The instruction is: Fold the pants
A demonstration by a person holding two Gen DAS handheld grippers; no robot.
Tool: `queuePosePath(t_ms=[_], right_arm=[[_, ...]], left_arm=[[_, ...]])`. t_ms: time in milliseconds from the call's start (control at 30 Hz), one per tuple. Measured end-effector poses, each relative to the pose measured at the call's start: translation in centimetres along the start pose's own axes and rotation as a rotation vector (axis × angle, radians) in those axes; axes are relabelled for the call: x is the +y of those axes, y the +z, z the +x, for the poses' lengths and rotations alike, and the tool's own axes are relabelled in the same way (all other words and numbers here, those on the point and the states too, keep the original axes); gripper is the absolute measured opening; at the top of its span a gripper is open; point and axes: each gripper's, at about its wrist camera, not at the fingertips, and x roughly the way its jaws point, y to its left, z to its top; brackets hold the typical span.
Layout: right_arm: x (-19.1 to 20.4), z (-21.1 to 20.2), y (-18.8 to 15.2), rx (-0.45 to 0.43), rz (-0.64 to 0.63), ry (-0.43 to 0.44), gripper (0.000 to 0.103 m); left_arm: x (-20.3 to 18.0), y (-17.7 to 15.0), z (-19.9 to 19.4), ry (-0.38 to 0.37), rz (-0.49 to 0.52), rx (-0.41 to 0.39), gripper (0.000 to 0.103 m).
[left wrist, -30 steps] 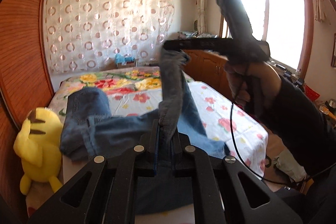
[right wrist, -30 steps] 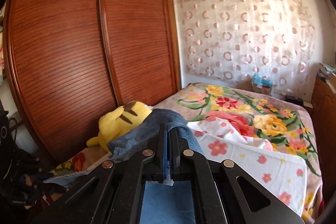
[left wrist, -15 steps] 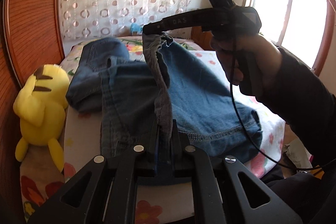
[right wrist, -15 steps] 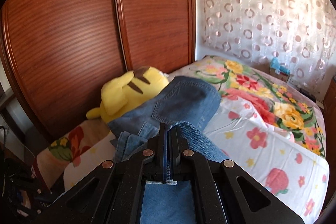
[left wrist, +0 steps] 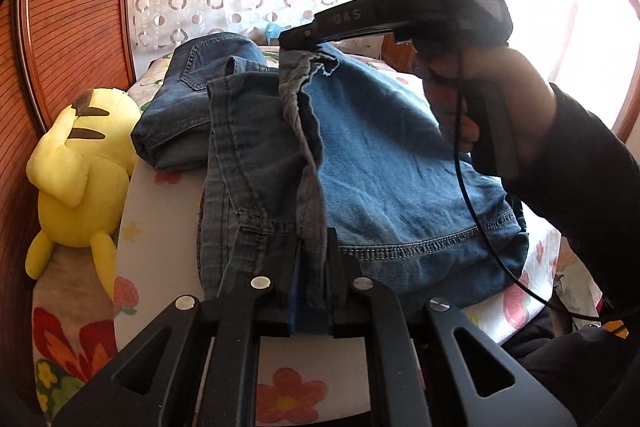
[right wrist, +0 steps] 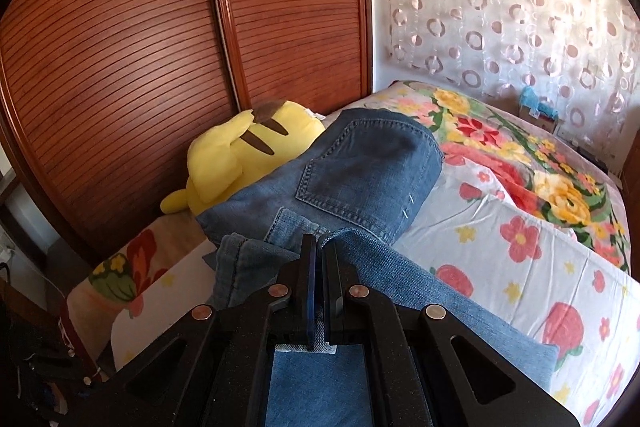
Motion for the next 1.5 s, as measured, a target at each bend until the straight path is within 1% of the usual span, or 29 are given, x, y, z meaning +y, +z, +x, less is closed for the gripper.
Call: queuePosePath(t_ms=[33,67,100,133,167,200,233,267,300,333,367,433,467,533,600,700,800,933,1167,1300,1500], right_arm=[[0.0,-0.4,0.2,-0.002,-0.003,-0.001,0.005],[-0.1,-0.8,0.1,-0.004,-0.006,-0.003,0.012],[-0.1,-1.0,0.1,-0.008,-0.01,0.0,0.023],[-0.2,-1.5,0.1,-0.021,-0.012,0.005,0.03],[-0.3,-2.1,0.1,-0.042,-0.01,0.009,0.046],[-0.6,-2.8,0.0,-0.063,-0.005,0.016,0.059],[-1.0,-3.7,0.1,-0.08,0.004,0.02,0.061],[-1.4,-4.5,0.0,-0.092,0.011,0.017,0.061],[-1.8,-5.3,-0.2,-0.099,0.013,0.01,0.061],[-2.3,-6.3,-0.5,-0.107,0.011,0.002,0.061],[-2.7,-7.0,-1.0,-0.116,0.007,-0.011,0.061],[-3.8,-8.4,-2.4,-0.123,0.012,-0.046,0.061],[-4.4,-9.0,-3.1,-0.122,0.018,-0.062,0.061],[-5.6,-9.9,-4.8,-0.111,0.033,-0.101,0.063],[-6.6,-10.6,-6.7,-0.096,0.052,-0.134,0.067],[-8.4,-10.7,-9.3,-0.053,0.098,-0.164,0.068],[-9.9,-10.4,-11.2,-0.008,0.142,-0.177,0.068],[-11.2,-9.2,-12.8,0.031,0.2,-0.175,0.068],[-12.7,-8.1,-13.2,0.055,0.257,-0.133,0.068],[-14.4,-6.3,-12.9,0.077,0.283,-0.103,0.068],[-14.9,-5.1,-13.1,0.094,0.31,-0.083,0.068]], left_arm=[[0.0,0.1,0.0,0.003,-0.001,-0.003,0.015],[0.0,0.2,-0.2,0.013,-0.002,-0.009,0.018],[0.1,0.2,-0.2,0.02,-0.003,-0.016,0.025],[0.1,0.3,-0.4,0.027,-0.002,-0.024,0.033],[0.2,0.5,-0.6,0.027,-0.004,-0.036,0.038],[0.3,0.6,-0.8,0.023,-0.011,-0.046,0.047],[0.5,0.7,-0.9,0.024,-0.018,-0.057,0.05],[0.6,0.9,-1.1,0.036,-0.025,-0.066,0.054],[0.7,1.0,-1.1,0.046,-0.029,-0.073,0.064],[0.9,1.3,-1.3,0.059,-0.034,-0.091,0.07],[1.0,1.4,-1.3,0.06,-0.037,-0.101,0.072],[1.2,1.8,-1.2,0.058,-0.047,-0.109,0.079],[1.4,2.0,-0.9,0.055,-0.054,-0.11,0.08],[1.6,2.6,-0.3,0.055,-0.055,-0.105,0.08],[1.6,3.1,0.6,0.064,-0.048,-0.1,0.08],[1.9,3.9,1.6,0.079,-0.054,-0.097,0.08],[2.4,4.5,2.5,0.083,-0.065,-0.09,0.08],[2.8,5.1,3.6,0.099,-0.058,-0.078,0.08],[3.0,5.2,4.9,0.116,-0.04,-0.052,0.08],[2.9,5.1,5.3,0.12,-0.041,-0.042,0.08],[2.7,5.0,5.5,0.122,-0.034,-0.04,0.08]])
